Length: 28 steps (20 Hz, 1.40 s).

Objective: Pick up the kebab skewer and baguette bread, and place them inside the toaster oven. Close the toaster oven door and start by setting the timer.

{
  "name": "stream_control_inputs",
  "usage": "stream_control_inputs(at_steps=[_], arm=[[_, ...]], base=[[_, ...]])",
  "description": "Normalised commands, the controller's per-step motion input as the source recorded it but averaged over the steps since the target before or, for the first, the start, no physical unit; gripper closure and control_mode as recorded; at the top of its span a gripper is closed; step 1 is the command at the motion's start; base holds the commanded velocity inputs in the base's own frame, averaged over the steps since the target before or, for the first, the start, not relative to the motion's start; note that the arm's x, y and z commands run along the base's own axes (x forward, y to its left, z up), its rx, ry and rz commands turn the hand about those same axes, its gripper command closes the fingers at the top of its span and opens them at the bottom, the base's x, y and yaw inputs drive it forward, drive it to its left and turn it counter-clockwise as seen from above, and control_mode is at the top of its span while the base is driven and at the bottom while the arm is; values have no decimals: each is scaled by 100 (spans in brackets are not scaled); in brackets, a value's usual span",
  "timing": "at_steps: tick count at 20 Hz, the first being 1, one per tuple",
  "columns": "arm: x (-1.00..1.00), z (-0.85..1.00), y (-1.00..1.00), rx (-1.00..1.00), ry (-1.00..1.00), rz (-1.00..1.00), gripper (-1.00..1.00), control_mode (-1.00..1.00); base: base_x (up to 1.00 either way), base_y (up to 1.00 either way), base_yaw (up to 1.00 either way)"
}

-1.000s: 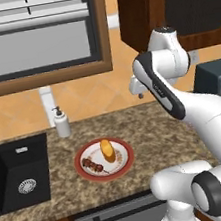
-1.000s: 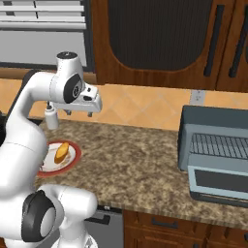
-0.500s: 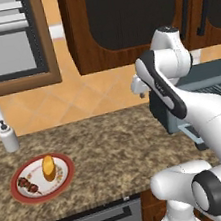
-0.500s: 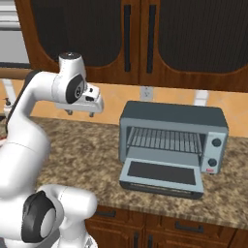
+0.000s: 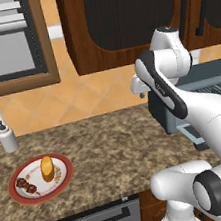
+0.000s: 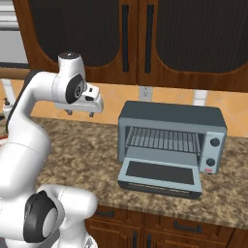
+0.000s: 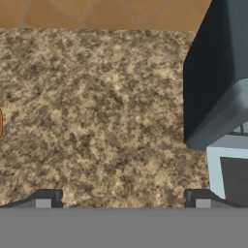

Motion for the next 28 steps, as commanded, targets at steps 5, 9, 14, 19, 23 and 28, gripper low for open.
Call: stream_control_inputs(at_steps=[5,9,14,19,23,28], arm=[[0,0,0,0,0,0,-100,-100],[0,0,0,0,0,0,-100,-100],[-9,-11,-6,0,0,0,-100,-100],[-7,-11,-65,0,-14,21,-100,-100],[-1,-3,-88,0,-25,39,-100,-100],[0,-19,-89,2,-42,36,-100,-100]], base=[[0,0,0],[0,0,0],[0,0,0],[0,0,0],[0,0,0],[0,0,0]])
